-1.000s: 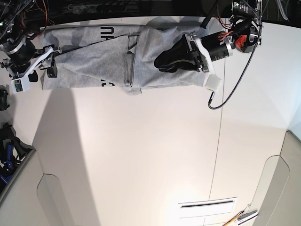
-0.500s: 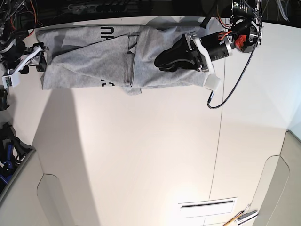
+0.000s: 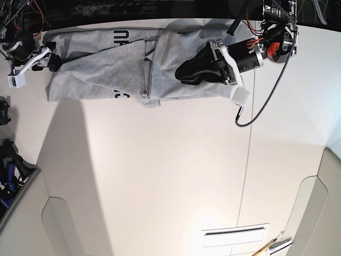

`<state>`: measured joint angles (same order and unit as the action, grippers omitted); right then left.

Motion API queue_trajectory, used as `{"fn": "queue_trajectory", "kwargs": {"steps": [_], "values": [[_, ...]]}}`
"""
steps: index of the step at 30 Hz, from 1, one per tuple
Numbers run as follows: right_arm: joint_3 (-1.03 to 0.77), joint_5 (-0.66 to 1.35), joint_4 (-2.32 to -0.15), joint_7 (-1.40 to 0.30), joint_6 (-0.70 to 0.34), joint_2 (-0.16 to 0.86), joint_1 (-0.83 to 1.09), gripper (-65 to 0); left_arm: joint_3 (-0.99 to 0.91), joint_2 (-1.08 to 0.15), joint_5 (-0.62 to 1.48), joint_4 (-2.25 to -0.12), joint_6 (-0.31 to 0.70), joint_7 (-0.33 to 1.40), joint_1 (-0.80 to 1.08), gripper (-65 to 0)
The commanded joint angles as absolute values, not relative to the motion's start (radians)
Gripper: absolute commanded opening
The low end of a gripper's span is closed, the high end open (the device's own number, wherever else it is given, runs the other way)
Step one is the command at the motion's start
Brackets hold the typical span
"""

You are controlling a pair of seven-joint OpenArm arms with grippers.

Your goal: Fold the T-shirt properly

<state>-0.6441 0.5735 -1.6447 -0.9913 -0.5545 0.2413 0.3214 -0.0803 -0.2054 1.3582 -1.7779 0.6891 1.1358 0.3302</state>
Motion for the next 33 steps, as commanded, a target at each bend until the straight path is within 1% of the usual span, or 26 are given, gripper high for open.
{"fn": "queue_trajectory", "kwargs": {"steps": [1,4,8,12,19,23,27,30,33], "values": [[-0.650,0.585,-1.653,-0.987,-0.558,0.254,0.322,-24.9,-0.083,-0.211,1.385,-1.794,0.698,1.119,0.320,-39.3],[-0.650,0.601,-1.653,-0.995,-0.558,0.254,0.322,-24.9,-0.083,-0.211,1.385,-1.794,0.698,1.119,0.318,-39.3],[-0.650,0.613,-1.653,-1.054,-0.558,0.255,0.322,-24.9,-0.083,-0.211,1.385,-1.794,0.698,1.119,0.318,-39.3],[-0.651,0.611,-1.653,-1.052,-0.572,0.263,0.322,-24.9,-0.083,-0.212,1.385,-1.794,0.698,1.119,0.318,-39.3],[-0.656,0.611,-1.653,-1.050,-0.573,0.374,0.322,-24.9,-0.083,-0.216,1.374,-1.794,0.698,1.126,0.316,-39.3],[-0.680,0.606,-1.653,-1.020,-0.573,0.434,0.322,-24.9,-0.083,-0.216,1.368,-1.794,0.698,1.126,0.316,-39.3],[-0.682,0.530,-1.653,-0.999,-0.573,0.469,0.321,-24.9,-0.083,-0.216,1.368,-1.794,0.698,1.126,0.316,-39.3],[-0.682,0.450,-1.653,-0.988,-0.572,0.469,0.322,-24.9,-0.083,-0.216,1.367,-1.794,0.698,1.126,0.316,-39.3],[-0.682,0.399,-1.653,-0.991,-0.545,0.467,0.322,-24.9,-0.083,-0.216,1.367,-1.794,0.698,1.126,0.316,-39.3]]}}
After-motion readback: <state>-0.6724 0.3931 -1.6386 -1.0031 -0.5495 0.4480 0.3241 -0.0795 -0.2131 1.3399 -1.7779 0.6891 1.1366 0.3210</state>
